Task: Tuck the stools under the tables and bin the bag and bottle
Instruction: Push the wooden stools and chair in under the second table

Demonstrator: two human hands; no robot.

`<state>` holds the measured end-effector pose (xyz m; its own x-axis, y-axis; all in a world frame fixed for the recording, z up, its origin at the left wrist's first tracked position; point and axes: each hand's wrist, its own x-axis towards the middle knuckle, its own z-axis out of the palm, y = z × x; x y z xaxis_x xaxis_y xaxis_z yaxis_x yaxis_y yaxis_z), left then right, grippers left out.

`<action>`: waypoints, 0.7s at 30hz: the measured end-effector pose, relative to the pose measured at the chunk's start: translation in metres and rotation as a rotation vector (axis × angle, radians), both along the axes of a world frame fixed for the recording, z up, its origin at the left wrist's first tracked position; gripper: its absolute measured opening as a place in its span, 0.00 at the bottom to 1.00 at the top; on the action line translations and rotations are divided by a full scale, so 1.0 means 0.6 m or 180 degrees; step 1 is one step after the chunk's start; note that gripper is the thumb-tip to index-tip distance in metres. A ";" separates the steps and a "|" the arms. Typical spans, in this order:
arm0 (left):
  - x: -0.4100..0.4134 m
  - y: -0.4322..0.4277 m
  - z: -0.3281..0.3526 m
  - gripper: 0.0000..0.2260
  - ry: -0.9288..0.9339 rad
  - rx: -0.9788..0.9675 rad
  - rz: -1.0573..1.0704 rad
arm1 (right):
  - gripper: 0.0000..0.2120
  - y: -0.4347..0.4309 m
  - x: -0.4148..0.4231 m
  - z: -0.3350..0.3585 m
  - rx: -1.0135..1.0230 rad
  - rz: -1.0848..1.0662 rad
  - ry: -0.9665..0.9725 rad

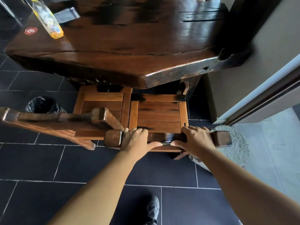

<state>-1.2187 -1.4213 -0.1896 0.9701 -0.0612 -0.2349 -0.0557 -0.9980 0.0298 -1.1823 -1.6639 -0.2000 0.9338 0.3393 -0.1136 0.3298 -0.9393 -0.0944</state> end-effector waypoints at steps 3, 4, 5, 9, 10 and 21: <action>0.016 0.002 -0.004 0.36 -0.0098 0.0010 -0.0018 | 0.29 0.001 0.016 -0.003 0.0011 0.0008 -0.0009; 0.022 0.002 -0.004 0.36 -0.0104 0.0004 -0.0010 | 0.29 0.002 0.022 -0.003 0.0021 0.0021 0.0000; 0.029 0.003 -0.004 0.36 -0.0102 -0.0002 -0.0007 | 0.28 0.002 0.028 -0.001 0.0038 0.0034 0.0011; 0.054 0.004 -0.002 0.36 -0.0123 -0.0011 -0.0041 | 0.27 0.006 0.051 0.008 0.0052 0.0081 -0.0018; 0.060 0.004 -0.002 0.36 -0.0125 -0.0014 -0.0044 | 0.27 0.006 0.056 0.008 0.0032 0.0088 -0.0015; 0.114 0.010 -0.007 0.37 -0.0147 0.0057 -0.0068 | 0.27 0.015 0.109 0.016 -0.0145 0.0063 0.0095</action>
